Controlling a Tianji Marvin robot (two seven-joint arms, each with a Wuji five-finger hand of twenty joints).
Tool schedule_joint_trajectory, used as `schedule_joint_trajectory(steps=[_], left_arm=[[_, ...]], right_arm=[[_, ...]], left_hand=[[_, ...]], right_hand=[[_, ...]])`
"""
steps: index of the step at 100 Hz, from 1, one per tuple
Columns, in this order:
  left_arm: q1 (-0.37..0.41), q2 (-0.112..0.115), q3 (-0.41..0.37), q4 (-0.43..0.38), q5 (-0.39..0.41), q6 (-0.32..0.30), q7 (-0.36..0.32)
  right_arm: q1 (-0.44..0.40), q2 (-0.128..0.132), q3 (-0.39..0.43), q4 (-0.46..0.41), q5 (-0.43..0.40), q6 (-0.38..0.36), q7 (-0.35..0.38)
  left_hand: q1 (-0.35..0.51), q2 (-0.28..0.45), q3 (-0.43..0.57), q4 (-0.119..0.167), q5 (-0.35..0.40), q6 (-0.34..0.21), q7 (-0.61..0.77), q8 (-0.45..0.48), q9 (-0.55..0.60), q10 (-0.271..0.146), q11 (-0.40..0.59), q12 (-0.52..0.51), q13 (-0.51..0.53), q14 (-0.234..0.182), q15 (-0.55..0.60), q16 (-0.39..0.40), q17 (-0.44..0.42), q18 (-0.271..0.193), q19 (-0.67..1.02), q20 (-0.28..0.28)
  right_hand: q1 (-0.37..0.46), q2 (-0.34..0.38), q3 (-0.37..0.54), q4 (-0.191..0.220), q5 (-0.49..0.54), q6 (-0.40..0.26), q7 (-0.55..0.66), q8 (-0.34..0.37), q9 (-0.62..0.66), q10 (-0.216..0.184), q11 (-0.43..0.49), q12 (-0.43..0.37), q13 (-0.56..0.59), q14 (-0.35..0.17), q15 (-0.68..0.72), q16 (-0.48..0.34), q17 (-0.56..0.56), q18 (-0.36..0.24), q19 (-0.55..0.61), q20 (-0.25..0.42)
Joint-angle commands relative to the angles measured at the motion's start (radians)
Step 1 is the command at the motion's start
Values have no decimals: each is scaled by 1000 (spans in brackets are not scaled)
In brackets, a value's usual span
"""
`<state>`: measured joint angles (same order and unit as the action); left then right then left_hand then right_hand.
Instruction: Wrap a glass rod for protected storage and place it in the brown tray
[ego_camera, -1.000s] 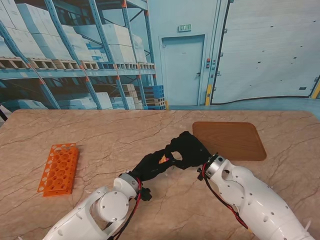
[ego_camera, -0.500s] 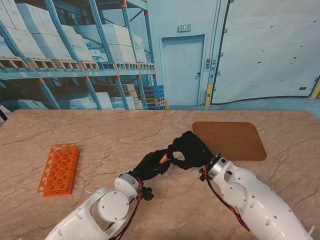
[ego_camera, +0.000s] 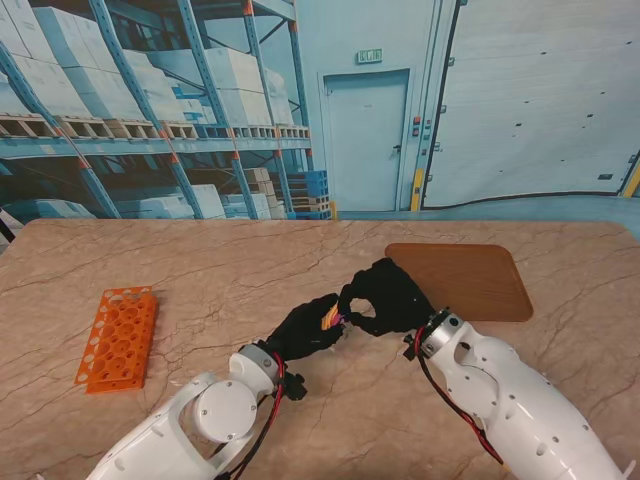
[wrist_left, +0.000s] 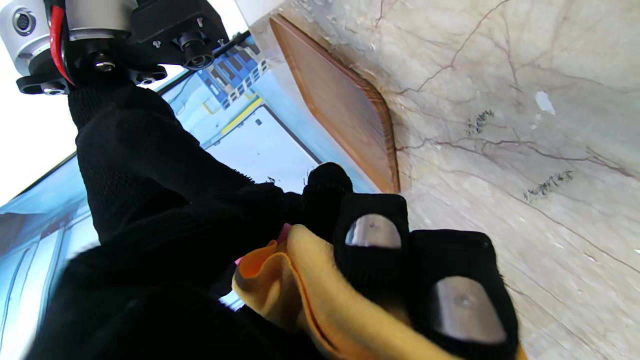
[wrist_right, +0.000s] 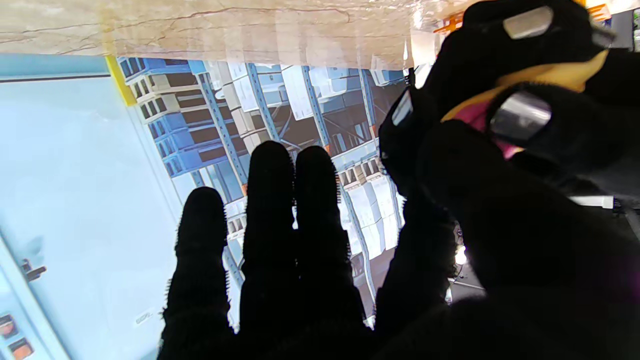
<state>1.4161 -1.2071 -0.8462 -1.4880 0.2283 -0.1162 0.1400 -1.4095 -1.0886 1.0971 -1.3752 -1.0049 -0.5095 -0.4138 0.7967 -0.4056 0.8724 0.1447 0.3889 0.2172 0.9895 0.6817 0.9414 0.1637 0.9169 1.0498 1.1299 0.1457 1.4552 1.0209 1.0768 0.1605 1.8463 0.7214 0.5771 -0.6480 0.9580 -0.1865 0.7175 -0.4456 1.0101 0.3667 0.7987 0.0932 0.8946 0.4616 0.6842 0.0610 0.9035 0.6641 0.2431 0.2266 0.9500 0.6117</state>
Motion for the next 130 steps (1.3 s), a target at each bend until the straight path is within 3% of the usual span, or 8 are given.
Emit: schedule_joint_trajectory(steps=[1, 26, 56, 74, 87, 104, 117, 130], left_arm=[[5, 0, -1, -20, -1, 14, -8], [15, -1, -21, -45, -59, 38, -29], [26, -8, -37, -53, -76, 13, 0], [27, -15, -44, -61, -84, 2, 26], [25, -12, -47, -72, -88, -1, 16], [16, -26, -39, -77, -116, -4, 41], [6, -53, -30, -80, -137, 12, 117], [-10, -68, -25, -77, -144, 18, 154]], right_arm=[[-18, 2, 14, -10, -1, 16, -6], [-63, -3, 65, -42, 4, 53, -21], [-99, -11, 94, -68, 50, 97, 7], [-120, -19, 95, -91, 140, 133, 87], [-135, -28, 83, -116, 261, 183, 178], [-139, -35, 52, -146, 466, 287, 322], [-134, -37, 29, -164, 589, 353, 398], [-124, -37, 11, -164, 638, 381, 431]], left_hand=[[121, 79, -29, -28, -41, -169, 158, 81, -54, -38, -1, 23, -59, 14, -39, 30, 12, -86, 168, -61], [237, 138, -197, -38, -110, -152, 220, 160, -112, -27, 19, 35, -240, 125, -298, -14, -314, 202, -286, 27], [186, 142, -187, -52, -126, -151, 232, 106, -84, -45, 109, -16, -280, 123, -397, -126, -469, 262, -465, -18], [119, 143, -150, -50, -127, -165, 238, 103, -24, -61, 196, -22, -423, 99, -585, -255, -777, 192, -598, -59], [75, 162, -139, 13, -138, -165, 237, 114, 4, -37, 346, 21, -429, 87, -500, -212, -815, 180, -619, -56], [71, 181, -162, 34, -160, -175, 232, 124, -8, -65, 350, 35, -451, 74, -494, -191, -851, 151, -648, -57], [84, 164, -161, -41, -179, -141, 224, 104, 4, -128, 159, -82, -462, 48, -612, -280, -911, 108, -689, -74], [40, 116, -69, -91, -159, -73, 224, 60, 25, -71, -16, -274, -453, 57, -709, -385, -923, 73, -717, -126]], right_hand=[[-25, 11, 16, 6, -6, 106, 36, 9, -24, 16, 2, 8, -20, -4, 9, 3, -19, 4, 26, -13], [-46, 3, 13, 10, -17, 118, 29, 11, -37, 23, -4, 8, -29, 0, 1, 0, -23, 6, 25, -13], [-78, 5, -2, 15, -28, 139, 19, 10, -47, 34, -14, 7, -38, 10, -9, -3, -29, 9, 23, -13], [-120, 1, -13, 28, -57, 170, -8, 10, -71, 43, -30, 5, -49, 17, -21, -6, -34, 11, 18, -12], [-130, 8, -22, 36, -56, 192, -56, 47, -84, 49, -45, 7, -50, 19, -31, -5, -29, 10, 17, -7], [-177, 54, -34, 94, -97, 277, -209, 127, -127, 71, -76, -1, -63, 36, -89, -21, -31, 11, 6, -1], [-190, 67, -69, 123, -172, 316, -290, 200, -173, 82, -105, -19, -78, 47, -150, -49, -37, 7, -11, 1], [-194, 70, -83, 124, -196, 317, -297, 200, -193, 83, -115, -26, -77, 57, -182, -65, -32, 6, -12, 2]])
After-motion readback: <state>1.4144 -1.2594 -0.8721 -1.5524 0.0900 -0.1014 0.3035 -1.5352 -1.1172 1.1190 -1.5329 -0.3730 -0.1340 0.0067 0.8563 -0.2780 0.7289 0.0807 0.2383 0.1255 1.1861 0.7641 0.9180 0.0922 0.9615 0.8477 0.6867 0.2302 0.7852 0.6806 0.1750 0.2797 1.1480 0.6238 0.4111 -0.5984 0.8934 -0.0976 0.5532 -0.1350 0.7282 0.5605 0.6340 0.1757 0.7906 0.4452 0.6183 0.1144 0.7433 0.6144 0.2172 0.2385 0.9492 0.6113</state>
